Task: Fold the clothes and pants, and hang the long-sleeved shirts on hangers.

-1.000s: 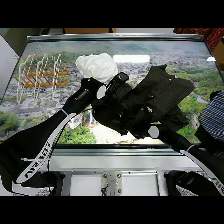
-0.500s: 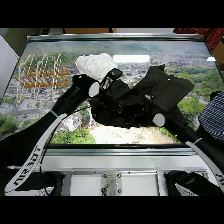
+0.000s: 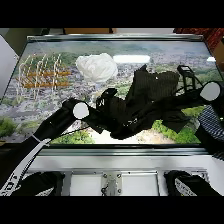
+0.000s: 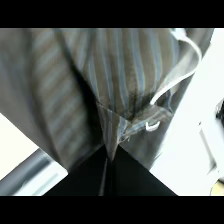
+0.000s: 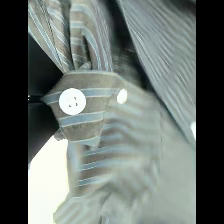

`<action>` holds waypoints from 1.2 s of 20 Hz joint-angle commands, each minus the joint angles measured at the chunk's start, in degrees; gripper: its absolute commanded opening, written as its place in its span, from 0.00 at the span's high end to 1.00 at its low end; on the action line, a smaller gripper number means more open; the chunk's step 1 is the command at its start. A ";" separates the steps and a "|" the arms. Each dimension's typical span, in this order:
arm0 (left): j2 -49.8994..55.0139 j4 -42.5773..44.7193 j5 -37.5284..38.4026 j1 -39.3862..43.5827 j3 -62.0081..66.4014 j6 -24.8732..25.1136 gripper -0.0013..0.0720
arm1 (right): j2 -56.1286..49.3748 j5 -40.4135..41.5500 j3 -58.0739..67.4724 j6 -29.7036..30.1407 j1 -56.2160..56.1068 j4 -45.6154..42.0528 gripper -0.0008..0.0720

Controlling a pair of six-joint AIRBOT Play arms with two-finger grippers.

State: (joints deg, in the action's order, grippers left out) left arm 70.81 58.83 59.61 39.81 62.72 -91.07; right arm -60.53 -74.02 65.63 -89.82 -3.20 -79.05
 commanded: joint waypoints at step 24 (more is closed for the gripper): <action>11.13 6.16 3.91 -5.64 10.56 0.63 0.96 | -0.92 -5.03 3.45 4.37 5.18 -0.72 0.98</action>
State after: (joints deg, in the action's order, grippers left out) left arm 84.31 64.58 62.08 39.03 71.83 -90.32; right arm -61.76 -76.31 67.68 -87.33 -0.10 -79.40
